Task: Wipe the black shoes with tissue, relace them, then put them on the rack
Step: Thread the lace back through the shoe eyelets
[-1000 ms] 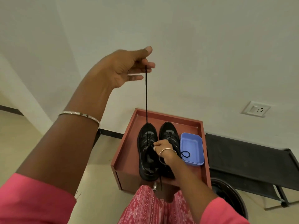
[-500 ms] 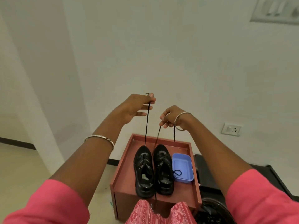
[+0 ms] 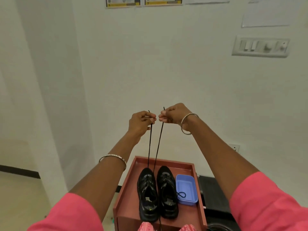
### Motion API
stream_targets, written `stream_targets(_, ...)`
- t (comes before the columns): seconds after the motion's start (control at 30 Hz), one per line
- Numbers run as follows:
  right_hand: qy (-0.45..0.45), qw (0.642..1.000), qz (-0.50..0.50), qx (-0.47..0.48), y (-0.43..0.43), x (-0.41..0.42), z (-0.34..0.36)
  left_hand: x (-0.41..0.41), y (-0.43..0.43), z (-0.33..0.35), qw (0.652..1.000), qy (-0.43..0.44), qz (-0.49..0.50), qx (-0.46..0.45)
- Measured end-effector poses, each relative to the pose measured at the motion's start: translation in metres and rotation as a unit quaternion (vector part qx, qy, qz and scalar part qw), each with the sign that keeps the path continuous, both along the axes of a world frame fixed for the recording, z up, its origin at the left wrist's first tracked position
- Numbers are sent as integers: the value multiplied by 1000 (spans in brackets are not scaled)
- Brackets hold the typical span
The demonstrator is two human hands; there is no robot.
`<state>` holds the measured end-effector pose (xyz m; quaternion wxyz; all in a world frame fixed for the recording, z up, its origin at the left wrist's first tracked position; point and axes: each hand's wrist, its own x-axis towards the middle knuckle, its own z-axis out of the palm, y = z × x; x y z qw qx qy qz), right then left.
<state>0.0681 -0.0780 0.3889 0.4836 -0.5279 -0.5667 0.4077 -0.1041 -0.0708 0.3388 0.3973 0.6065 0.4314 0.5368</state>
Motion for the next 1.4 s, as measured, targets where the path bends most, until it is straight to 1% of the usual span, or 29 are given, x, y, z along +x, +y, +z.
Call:
stream_targets(0.1, -26, 999, -19, 27, -2, -1, -9, 4, -5, 2, 999, -39, 18, -2)
stream_targets(0.17, -44, 997, -50, 51, -3, -2, -13, 6, -7, 4, 998, -56, 31, -10)
stream_targets(0.27, -46, 992, -98, 71, -2, -4, -17, 7, -5, 5, 997, -47, 58, -14)
stream_targets(0.4, -57, 992, -90, 70, -5, -10, -17, 7, -4, 7, 995, -36, 91, -10)
stream_targets(0.57, -77, 990, -84, 80, -7, -17, -15, 8, 1, 12, 994, -27, 104, -22)
stream_targets(1.03, -47, 993, -79, 79, 1, -18, -19, 8, 9, 21, 996, -3, 86, -37)
stream_targets(1.2, -70, 988, -83, 110, 7, -14, -27, 3, 7, 22, 998, -11, 27, -59)
stream_targets(1.23, -57, 989, -81, 109, 8, -13, -31, 1, 6, 21, 998, -18, 11, -62)
stream_targets(1.33, 47, 994, -52, 79, 7, -11, -40, -3, 3, 17, 995, -35, -49, -75)
stream_targets(1.4, 102, 993, -23, 57, 1, -13, -43, -4, 2, 13, 990, -62, -91, -86)
